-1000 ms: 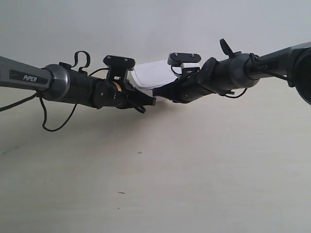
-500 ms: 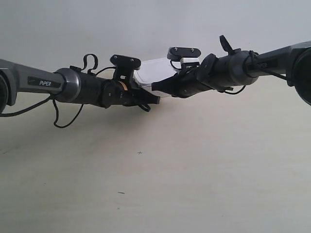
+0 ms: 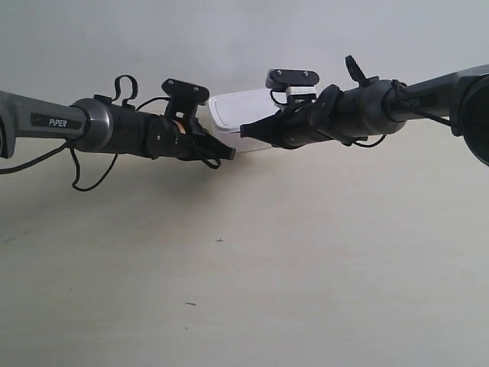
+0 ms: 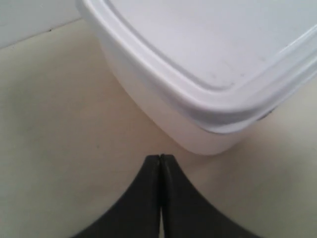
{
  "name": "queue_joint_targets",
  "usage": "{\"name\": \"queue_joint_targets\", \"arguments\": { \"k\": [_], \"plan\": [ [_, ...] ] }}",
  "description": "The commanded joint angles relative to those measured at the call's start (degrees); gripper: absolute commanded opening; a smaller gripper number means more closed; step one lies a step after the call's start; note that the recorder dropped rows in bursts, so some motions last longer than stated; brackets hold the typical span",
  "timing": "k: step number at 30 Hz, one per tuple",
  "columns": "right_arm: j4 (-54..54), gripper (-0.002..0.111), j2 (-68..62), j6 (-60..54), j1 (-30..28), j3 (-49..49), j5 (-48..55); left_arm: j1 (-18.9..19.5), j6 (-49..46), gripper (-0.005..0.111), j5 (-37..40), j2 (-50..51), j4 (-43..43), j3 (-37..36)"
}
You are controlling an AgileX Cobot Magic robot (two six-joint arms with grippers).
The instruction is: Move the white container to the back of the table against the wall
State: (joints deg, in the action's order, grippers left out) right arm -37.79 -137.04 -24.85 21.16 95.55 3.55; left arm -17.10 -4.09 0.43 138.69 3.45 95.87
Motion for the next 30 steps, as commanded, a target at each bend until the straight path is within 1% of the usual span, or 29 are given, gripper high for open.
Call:
{"name": "queue_joint_targets", "arguments": {
  "k": [1,5,8,13,20,30],
  "plan": [
    [0.3,0.000,0.1,-0.7,-0.3,0.3,-1.0,0.1,-2.8,0.000,-0.1,-0.2,0.1,0.5],
    [0.3,0.000,0.1,-0.7,-0.3,0.3,-2.0,0.2,-6.1,0.000,0.5,-0.2,0.1,0.5],
    [0.3,0.000,-0.3,-0.7,-0.3,1.1,-1.5,0.6,-6.4,0.000,0.7,-0.2,0.1,0.5],
    [0.2,0.000,-3.9,-0.3,-0.3,7.2,2.4,1.1,-6.5,0.000,0.8,-0.2,0.1,0.5],
    [0.3,0.000,-7.3,0.9,-0.3,12.6,3.7,1.4,-7.7,0.000,0.0,-0.2,0.1,0.5],
    [0.4,0.000,-7.7,-4.4,-0.3,13.5,3.2,1.4,-7.7,0.000,-1.6,-0.2,0.1,0.5]
  ]
}}
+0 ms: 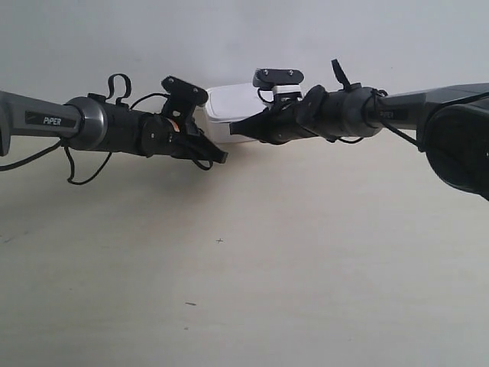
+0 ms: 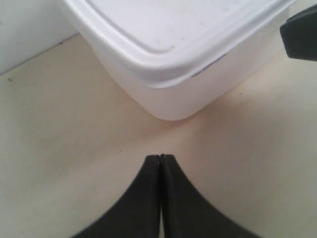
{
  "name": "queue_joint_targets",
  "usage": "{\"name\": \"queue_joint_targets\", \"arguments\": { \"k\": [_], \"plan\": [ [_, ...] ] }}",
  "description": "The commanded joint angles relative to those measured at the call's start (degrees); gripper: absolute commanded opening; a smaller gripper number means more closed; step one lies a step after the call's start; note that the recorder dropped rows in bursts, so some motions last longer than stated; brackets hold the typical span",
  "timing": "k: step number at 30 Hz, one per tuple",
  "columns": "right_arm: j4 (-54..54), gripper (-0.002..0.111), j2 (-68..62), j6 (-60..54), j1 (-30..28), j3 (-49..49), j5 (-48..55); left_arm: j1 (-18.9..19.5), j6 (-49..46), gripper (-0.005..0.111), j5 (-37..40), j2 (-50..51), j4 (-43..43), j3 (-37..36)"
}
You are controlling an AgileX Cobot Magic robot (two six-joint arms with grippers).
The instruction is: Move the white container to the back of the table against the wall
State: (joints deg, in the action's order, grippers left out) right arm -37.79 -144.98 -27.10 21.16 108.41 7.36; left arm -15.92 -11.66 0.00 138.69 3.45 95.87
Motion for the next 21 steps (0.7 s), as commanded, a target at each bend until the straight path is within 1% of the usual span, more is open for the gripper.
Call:
{"name": "queue_joint_targets", "arguments": {
  "k": [1,5,17,21],
  "plan": [
    [0.4,0.000,0.3,-2.7,-0.3,0.6,-0.6,0.2,-0.1,0.000,-1.4,-0.2,0.1,0.5],
    [0.4,0.000,0.3,-6.0,-0.3,0.6,-0.4,0.4,-0.1,0.000,-1.4,-0.2,0.1,0.5],
    [0.4,0.000,0.3,-8.0,-0.3,0.6,-1.7,1.1,-0.1,0.000,-1.9,-0.2,0.1,0.5],
    [0.4,0.000,0.3,-11.6,0.0,0.6,-1.8,1.1,-0.1,0.000,-2.2,-0.2,0.1,0.5]
  ]
}}
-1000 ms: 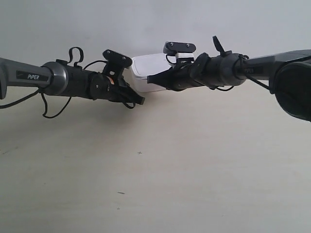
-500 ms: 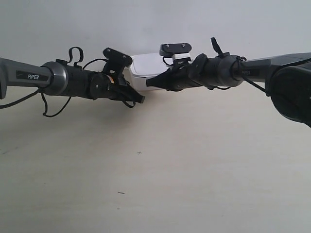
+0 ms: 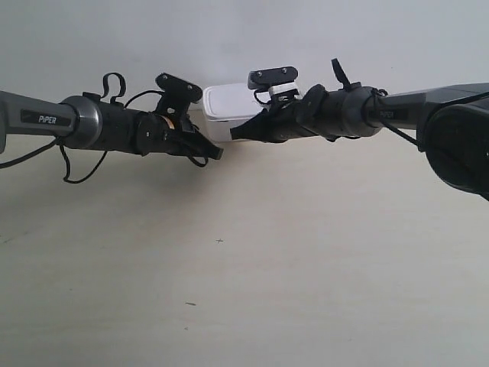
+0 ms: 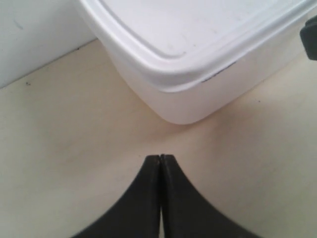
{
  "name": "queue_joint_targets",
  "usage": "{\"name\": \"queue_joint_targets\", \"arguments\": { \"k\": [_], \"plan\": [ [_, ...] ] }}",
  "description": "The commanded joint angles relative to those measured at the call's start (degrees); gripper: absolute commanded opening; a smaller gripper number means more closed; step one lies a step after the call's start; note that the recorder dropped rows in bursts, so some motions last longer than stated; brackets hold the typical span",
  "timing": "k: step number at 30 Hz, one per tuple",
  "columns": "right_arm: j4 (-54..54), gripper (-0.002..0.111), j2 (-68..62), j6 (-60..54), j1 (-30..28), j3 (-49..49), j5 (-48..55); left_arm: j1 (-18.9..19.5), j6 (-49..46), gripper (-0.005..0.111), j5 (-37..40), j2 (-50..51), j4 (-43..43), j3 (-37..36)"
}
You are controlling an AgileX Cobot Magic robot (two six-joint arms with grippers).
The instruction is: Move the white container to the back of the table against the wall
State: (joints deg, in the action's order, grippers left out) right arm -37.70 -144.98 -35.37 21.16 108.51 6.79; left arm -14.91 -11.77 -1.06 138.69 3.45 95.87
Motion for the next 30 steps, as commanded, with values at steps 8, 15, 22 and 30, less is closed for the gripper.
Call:
{"name": "queue_joint_targets", "arguments": {
  "k": [8,15,22,30],
  "plan": [
    [0.1,0.000,0.3,-6.2,0.5,0.5,-4.0,0.1,-0.1,0.000,-1.9,-0.2,0.1,0.5],
    [0.1,0.000,0.3,-6.2,0.5,0.5,-5.2,0.1,-0.1,0.000,-2.3,-0.2,0.1,0.5],
    [0.1,0.000,0.3,-6.2,0.5,0.5,-5.2,0.1,-0.1,0.000,-2.3,-0.2,0.1,0.5],
    [0.3,0.000,0.3,-6.2,0.4,0.5,-2.3,0.1,-0.1,0.000,-1.2,-0.2,0.1,0.5]
  ]
}}
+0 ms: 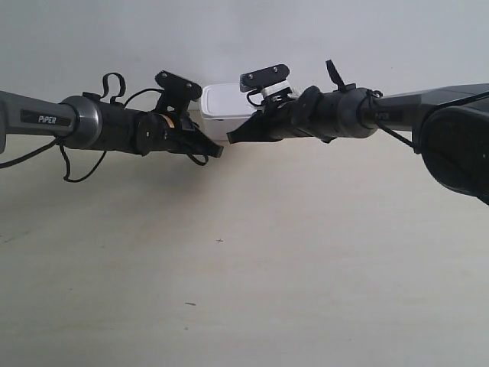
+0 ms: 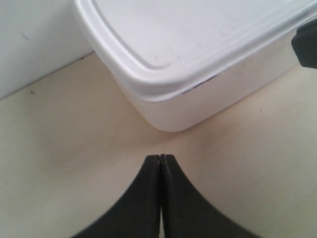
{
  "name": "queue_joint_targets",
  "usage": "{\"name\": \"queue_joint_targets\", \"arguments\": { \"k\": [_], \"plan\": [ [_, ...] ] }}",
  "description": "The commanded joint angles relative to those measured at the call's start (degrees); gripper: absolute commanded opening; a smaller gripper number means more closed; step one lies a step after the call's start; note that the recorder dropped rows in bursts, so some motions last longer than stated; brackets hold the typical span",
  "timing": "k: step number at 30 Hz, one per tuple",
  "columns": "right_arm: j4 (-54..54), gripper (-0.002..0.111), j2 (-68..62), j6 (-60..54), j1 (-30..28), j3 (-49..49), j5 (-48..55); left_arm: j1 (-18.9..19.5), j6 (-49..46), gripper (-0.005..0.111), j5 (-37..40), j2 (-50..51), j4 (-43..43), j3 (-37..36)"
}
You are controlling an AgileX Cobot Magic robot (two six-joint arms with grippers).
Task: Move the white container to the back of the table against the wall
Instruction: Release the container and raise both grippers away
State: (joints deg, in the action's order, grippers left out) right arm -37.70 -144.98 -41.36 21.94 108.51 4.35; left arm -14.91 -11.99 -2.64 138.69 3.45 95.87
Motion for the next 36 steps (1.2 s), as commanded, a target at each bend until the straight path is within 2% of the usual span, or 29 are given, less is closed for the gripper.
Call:
{"name": "queue_joint_targets", "arguments": {
  "k": [1,10,15,19,21,25,28,31,32,34,36],
  "plan": [
    [0.3,0.000,0.4,-0.2,-0.4,0.5,0.9,0.1,0.1,0.000,0.6,-0.2,0.1,0.5],
    [3.4,0.000,4.4,1.2,-0.7,0.4,13.6,0.1,-1.2,0.000,7.5,-0.5,0.1,0.5],
    [20.8,0.000,8.3,14.8,-1.2,-2.7,19.8,0.1,0.2,0.000,11.3,-2.9,0.4,-0.3],
    [34.7,0.000,13.9,26.7,-1.3,-9.6,19.1,0.1,0.4,0.000,8.9,-7.7,0.4,-5.6],
    [36.3,0.000,17.9,28.5,-1.3,-14.1,17.2,0.1,0.4,0.000,6.1,-11.1,0.5,-9.6],
    [36.1,0.000,31.9,29.4,-1.3,-27.0,11.3,0.1,0.5,0.000,-2.2,-22.7,0.5,-23.0],
    [36.1,0.000,44.5,31.7,-1.3,-36.1,9.2,0.1,4.3,0.000,-9.2,-34.4,0.5,-33.4],
    [36.4,0.000,57.2,33.1,-1.3,-42.5,8.6,-0.5,4.4,0.000,-12.2,-46.3,0.3,-41.1],
    [36.6,0.000,60.9,34.0,-1.3,-44.4,8.5,-1.4,4.0,0.000,-12.5,-49.9,-0.2,-43.1],
    [36.6,0.000,70.6,35.2,-1.3,-48.1,8.6,-5.6,0.6,0.000,-14.0,-60.3,-0.2,-49.0],
    [37.7,0.000,79.6,36.9,0.4,-51.6,8.9,-12.9,-5.2,0.000,-20.2,-70.6,0.1,-55.6]
  ]
}}
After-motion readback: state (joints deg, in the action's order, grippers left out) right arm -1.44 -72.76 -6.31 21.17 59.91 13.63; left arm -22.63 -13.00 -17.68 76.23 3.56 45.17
